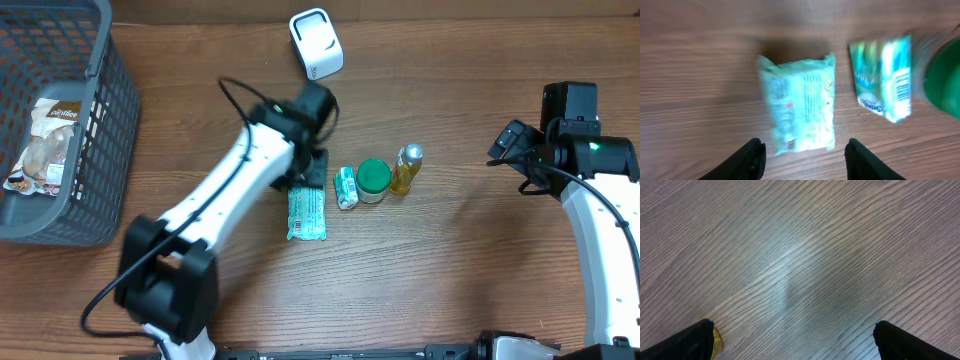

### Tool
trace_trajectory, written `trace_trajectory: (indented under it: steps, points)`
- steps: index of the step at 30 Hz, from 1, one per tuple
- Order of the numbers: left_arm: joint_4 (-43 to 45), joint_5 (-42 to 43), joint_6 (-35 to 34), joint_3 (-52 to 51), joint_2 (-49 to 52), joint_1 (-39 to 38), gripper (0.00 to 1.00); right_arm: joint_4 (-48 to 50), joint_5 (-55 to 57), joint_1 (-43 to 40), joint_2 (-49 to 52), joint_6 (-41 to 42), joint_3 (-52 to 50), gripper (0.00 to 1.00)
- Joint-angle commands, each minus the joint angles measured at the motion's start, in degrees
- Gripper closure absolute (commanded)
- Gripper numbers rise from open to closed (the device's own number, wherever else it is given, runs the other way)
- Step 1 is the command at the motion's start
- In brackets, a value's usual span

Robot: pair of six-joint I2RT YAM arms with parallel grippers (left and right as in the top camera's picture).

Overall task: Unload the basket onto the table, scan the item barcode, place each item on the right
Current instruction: 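Move the left gripper back into the basket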

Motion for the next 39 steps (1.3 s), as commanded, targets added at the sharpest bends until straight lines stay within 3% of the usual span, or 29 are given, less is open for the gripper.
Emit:
trace_trajectory:
  steps: [1, 4, 8, 10, 12, 13, 18, 28, 34, 39]
  points:
    - [-2.27, -8.5, 4.33, 10.23, -6.97, 5.18, 0.51, 0.15, 0.39, -0.07, 0.09, 0.44, 0.63, 0.0]
    - [-2.25, -16.76, 8.15, 16.52, -10.16, 9.64, 0.49, 0.15, 0.39, -0.07, 0.09, 0.44, 0.63, 0.0]
    - [0.81, -33.92, 11.43, 22.73, -13.64, 16.0, 0.45, 0.15, 0.39, -0.07, 0.09, 0.44, 0.63, 0.0]
    - [5.88, -39.58, 15.32, 24.5, -15.28, 21.4, 0.42, 0.15, 0.39, -0.07, 0.09, 0.46, 0.63, 0.0]
    - [10.19, -38.25, 21.27, 24.7, -15.82, 25.62, 0.25, 0.15, 0.39, -0.07, 0.09, 0.44, 0.63, 0.0]
    - [12.87, -35.78, 26.03, 24.7, -15.8, 29.81, 0.12, 0.15, 0.39, -0.07, 0.09, 0.44, 0.63, 0.0]
    - [13.44, -30.77, 28.2, 24.65, -14.1, 40.89, 0.0, 0.15, 0.39, -0.07, 0.09, 0.44, 0.63, 0.0]
    - [7.78, -15.98, 32.81, 24.52, -4.0, 59.39, 0.0, 0.15, 0.39, -0.07, 0.09, 0.44, 0.63, 0.0]
    - [6.12, -9.35, 32.98, 24.52, 3.85, 64.17, 0.0, 0.15, 0.39, -0.07, 0.09, 0.44, 0.63, 0.0]
    - [5.51, -3.67, 36.96, 24.52, 11.39, 65.05, 0.0, 0.15, 0.39, -0.07, 0.09, 0.44, 0.63, 0.0]
